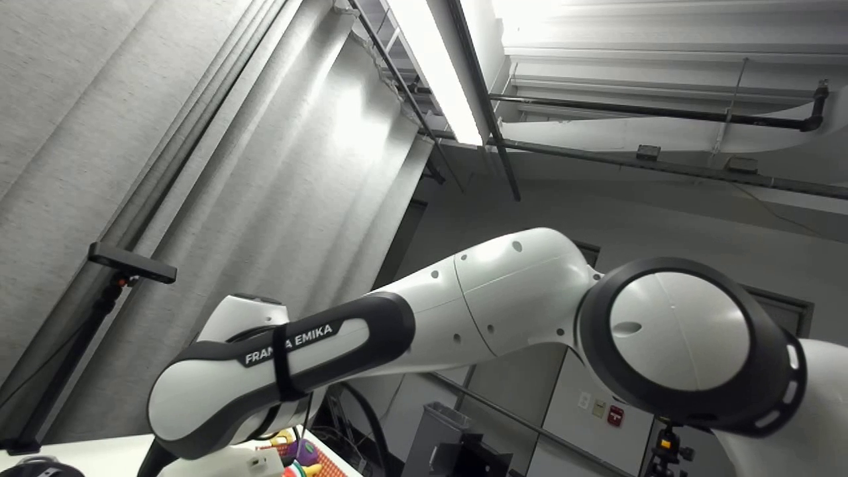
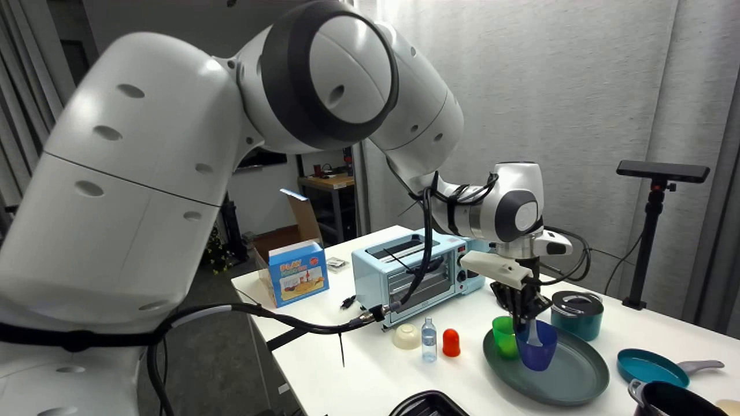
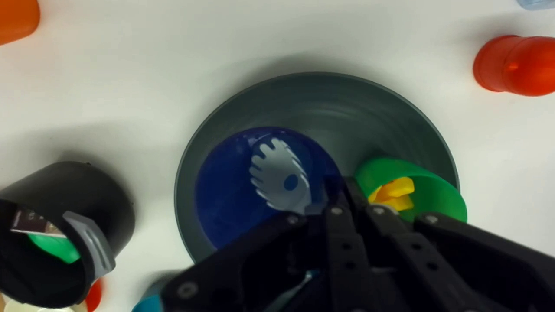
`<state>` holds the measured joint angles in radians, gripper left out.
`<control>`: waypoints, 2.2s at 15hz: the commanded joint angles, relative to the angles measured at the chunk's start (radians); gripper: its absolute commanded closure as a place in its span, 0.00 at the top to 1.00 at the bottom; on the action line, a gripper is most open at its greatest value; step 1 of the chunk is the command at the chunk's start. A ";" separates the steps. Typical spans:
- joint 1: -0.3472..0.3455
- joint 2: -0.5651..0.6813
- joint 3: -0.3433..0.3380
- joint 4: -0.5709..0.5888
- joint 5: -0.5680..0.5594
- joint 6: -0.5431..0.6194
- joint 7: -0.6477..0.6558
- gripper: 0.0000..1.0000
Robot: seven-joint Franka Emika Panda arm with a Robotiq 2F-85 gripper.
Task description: Put the light green cup on the grey plate, put the dark blue cup on the grey plate
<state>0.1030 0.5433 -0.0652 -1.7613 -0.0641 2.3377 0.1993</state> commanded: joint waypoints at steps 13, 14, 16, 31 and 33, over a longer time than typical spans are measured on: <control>-0.007 0.067 0.023 0.121 0.012 -0.122 0.009 0.01; -0.007 0.067 0.024 0.124 0.012 -0.129 0.010 0.01; -0.008 0.069 0.025 0.130 0.014 -0.140 0.011 0.01; -0.010 0.070 0.030 0.136 0.032 -0.150 0.020 0.01; -0.015 0.071 0.036 0.134 0.042 -0.136 0.007 0.01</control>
<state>0.1022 0.5940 -0.0472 -1.6708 -0.0442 2.2355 0.2021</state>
